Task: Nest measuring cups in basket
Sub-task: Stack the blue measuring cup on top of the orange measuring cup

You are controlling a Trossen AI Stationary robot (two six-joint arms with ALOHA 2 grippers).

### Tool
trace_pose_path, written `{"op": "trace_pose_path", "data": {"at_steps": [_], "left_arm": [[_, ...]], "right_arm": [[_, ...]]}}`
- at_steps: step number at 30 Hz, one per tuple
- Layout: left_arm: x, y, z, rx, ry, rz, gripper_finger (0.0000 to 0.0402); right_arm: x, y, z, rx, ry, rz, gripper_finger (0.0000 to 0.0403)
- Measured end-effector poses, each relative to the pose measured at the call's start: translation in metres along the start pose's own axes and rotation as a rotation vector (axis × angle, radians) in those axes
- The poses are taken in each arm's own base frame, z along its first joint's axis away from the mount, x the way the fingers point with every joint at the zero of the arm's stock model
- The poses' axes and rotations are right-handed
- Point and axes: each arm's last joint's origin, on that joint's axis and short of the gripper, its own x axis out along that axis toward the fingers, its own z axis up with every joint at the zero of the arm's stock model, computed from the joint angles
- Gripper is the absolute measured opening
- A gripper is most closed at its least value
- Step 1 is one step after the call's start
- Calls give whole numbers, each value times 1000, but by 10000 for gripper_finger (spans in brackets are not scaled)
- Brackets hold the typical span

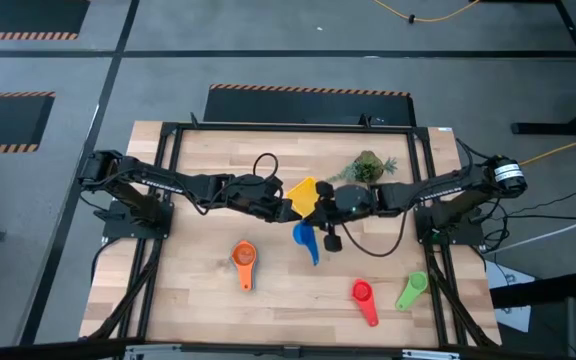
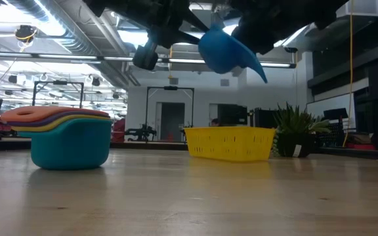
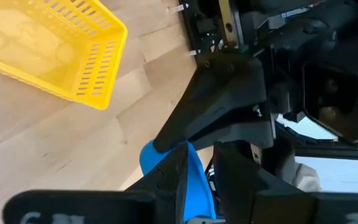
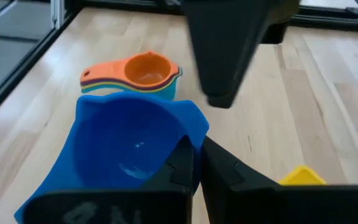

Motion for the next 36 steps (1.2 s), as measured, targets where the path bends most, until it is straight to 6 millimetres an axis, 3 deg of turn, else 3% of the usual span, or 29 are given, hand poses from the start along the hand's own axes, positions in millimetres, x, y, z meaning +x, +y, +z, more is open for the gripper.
{"op": "trace_pose_path", "data": {"at_steps": [14, 20, 30, 36], "left_arm": [[2, 1, 0, -4, 0, 5, 69], [8, 7, -2, -28, 11, 37, 69], [17, 18, -8, -27, 27, 91, 69], [20, 24, -16, -16, 43, 154, 69]], "right_arm": [[0, -9, -2, 182, 18, 76, 17], [1, -9, -1, 181, 150, 68, 17], [31, -6, -15, 137, 283, 78, 17], [35, -7, -17, 134, 282, 77, 17]]}}
